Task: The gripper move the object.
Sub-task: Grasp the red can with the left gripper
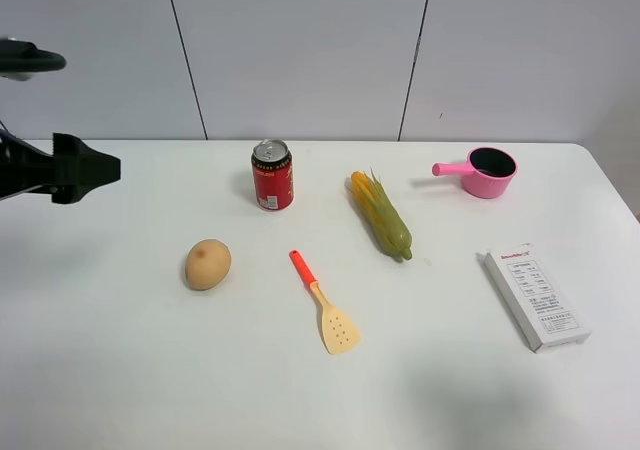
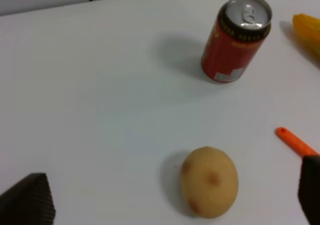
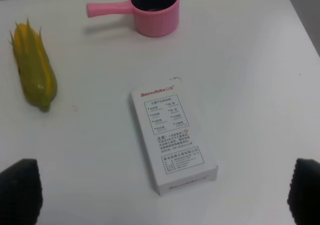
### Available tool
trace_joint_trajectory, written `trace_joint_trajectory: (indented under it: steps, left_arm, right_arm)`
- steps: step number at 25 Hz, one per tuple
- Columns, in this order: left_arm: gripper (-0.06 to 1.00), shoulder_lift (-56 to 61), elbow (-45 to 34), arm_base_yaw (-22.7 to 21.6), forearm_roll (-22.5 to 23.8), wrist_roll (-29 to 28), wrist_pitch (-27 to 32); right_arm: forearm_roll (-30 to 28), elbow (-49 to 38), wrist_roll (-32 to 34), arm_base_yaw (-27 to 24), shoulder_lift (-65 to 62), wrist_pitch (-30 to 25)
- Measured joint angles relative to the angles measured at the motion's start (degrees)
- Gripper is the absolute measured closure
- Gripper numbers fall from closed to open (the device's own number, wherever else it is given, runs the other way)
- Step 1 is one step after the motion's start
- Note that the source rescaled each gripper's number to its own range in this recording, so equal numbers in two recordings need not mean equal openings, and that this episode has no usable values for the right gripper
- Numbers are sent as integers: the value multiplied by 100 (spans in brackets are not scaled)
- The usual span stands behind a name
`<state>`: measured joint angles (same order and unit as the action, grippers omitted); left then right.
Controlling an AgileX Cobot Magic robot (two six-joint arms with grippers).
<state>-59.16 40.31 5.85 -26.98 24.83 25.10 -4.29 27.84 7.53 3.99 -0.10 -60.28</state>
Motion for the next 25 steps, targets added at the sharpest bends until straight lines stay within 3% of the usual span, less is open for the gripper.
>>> trace_joint_trajectory:
  steps: [17,20,25]
  left_arm:
    - [-6,-1673,4,2578,133,2,-3777]
    - [-6,-2019,4,2765,213,2,-4204]
    - [-6,-2689,4,2780,744,-305,-4613]
  right_arm:
    - [0,0,0,0,0,0]
    - [0,0,0,0,0,0]
    - [0,0,0,0,0,0]
